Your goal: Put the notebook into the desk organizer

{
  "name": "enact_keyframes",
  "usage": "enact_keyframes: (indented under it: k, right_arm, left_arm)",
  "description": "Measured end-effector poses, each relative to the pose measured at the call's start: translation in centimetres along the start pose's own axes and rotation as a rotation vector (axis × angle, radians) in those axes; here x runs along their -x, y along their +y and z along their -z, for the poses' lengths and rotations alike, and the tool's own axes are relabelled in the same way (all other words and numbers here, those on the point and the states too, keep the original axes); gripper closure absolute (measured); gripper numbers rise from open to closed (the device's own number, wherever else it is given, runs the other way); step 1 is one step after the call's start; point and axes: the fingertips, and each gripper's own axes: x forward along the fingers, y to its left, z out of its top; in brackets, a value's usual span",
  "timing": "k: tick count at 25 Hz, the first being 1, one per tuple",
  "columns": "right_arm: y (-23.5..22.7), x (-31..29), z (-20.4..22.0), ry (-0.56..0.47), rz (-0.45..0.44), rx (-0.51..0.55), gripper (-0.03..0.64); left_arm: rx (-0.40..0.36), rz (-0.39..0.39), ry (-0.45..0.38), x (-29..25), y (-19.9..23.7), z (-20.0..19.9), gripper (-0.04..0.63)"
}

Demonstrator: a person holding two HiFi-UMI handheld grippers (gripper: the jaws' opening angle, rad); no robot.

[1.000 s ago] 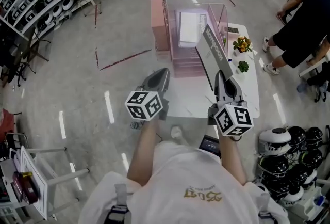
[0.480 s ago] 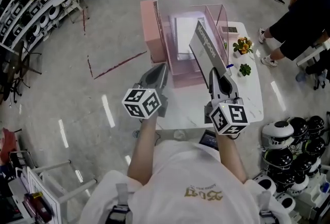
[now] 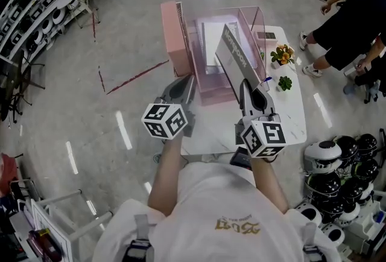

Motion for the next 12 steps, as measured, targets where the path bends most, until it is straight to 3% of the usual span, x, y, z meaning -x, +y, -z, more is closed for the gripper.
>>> enact_keyframes:
  k: [7, 12]
  right_arm:
    - [-0.5, -0.7, 1.0, 0.025, -0.006, -0.006, 0.597]
    - [-1.3, -1.3, 1.2, 0.023, 0.001, -0.020, 0.597]
  left_arm:
    - [0.001, -0.004, -0.007, -0.9, 0.0, -0.3, 0.580]
    - [-0.063, -0.006, 0.009, -1.6, -0.4, -0.1, 0.580]
